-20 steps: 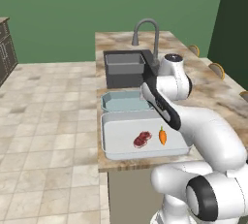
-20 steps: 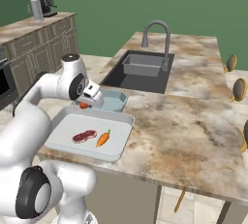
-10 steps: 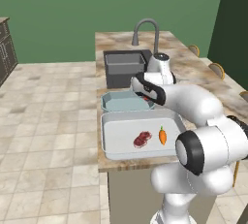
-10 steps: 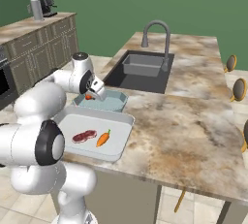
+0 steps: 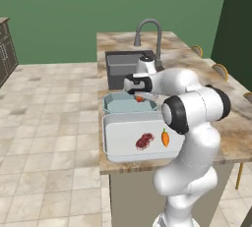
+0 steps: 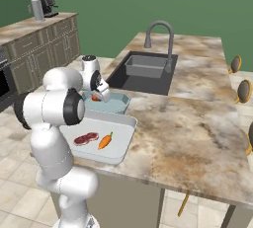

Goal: Place one carrot and one steak in each tupperware on the nearby counter, to pack two identical lunches.

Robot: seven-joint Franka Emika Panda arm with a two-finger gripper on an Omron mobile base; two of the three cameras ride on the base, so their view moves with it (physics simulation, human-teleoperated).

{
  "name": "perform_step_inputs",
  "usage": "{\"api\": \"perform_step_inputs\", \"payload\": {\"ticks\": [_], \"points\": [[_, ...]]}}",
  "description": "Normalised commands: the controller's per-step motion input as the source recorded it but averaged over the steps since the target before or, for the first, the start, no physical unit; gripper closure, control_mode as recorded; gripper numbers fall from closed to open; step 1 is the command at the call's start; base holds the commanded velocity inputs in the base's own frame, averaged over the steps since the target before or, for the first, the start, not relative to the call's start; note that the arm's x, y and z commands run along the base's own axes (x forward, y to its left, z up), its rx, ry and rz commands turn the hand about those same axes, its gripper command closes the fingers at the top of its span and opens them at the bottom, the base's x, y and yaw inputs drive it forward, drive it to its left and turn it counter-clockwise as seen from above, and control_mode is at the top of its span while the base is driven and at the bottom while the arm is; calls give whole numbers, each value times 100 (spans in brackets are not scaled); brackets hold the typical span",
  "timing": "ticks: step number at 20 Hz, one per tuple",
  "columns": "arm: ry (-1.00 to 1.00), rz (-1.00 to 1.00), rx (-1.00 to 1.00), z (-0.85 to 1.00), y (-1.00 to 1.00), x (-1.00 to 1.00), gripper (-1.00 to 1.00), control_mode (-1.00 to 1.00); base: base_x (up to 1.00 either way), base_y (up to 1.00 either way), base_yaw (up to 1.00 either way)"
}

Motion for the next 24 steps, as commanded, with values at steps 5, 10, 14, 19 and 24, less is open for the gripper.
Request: {"api": "perform_step_inputs", "payload": {"ticks": [5, 10, 14, 19, 24], "points": [[0, -13, -1, -32, 1, 80, 100, -100, 0, 0, 0], [0, -13, -8, -50, 11, 77, 100, -100, 0, 0, 0], [0, -9, -6, -51, 9, 54, -100, -100, 0, 0, 0], [0, -1, 0, 1, 0, 6, -100, -100, 0, 0, 0], [-7, 0, 0, 27, 0, -36, -100, -100, 0, 0, 0]]}}
